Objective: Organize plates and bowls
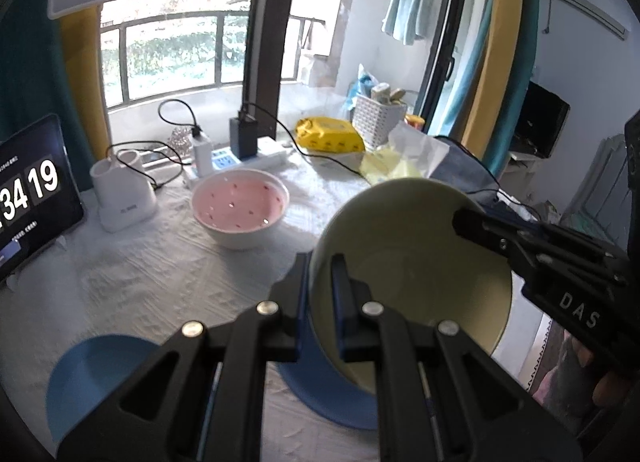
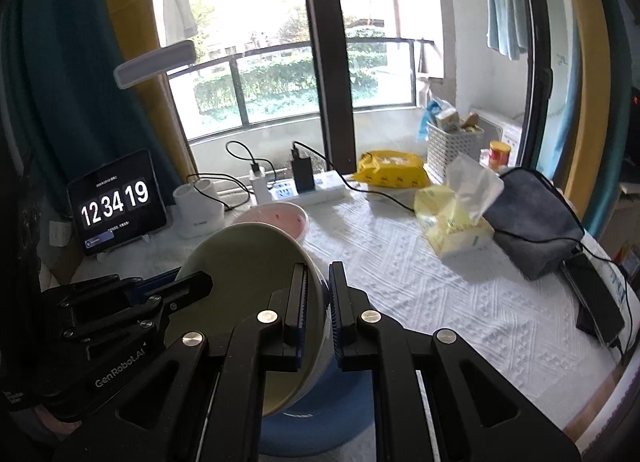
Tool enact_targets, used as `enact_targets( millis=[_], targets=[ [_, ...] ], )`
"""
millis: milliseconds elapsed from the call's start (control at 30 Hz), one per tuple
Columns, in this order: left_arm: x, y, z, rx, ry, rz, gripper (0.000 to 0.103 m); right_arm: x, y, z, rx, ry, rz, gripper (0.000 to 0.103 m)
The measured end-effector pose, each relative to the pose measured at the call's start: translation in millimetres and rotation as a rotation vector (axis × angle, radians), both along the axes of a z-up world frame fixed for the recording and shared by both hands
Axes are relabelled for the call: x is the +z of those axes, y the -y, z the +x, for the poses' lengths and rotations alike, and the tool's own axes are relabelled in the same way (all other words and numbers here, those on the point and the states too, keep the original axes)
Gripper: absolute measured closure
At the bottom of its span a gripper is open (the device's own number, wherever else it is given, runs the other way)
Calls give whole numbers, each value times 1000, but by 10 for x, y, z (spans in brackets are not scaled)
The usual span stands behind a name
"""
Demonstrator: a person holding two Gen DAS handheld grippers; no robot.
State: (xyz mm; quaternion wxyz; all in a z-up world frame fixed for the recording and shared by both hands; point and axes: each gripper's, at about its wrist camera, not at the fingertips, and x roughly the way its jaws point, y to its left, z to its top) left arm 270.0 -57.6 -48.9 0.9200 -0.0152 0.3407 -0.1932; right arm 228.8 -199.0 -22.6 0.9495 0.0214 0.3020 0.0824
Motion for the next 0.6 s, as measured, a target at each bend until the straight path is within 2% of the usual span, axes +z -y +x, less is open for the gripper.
enact_targets(
  millis=[600],
  targets=[
    [-275, 336, -9, -2, -73, 79, 93, -357, 374, 99, -12, -105, 66, 90]
  ],
)
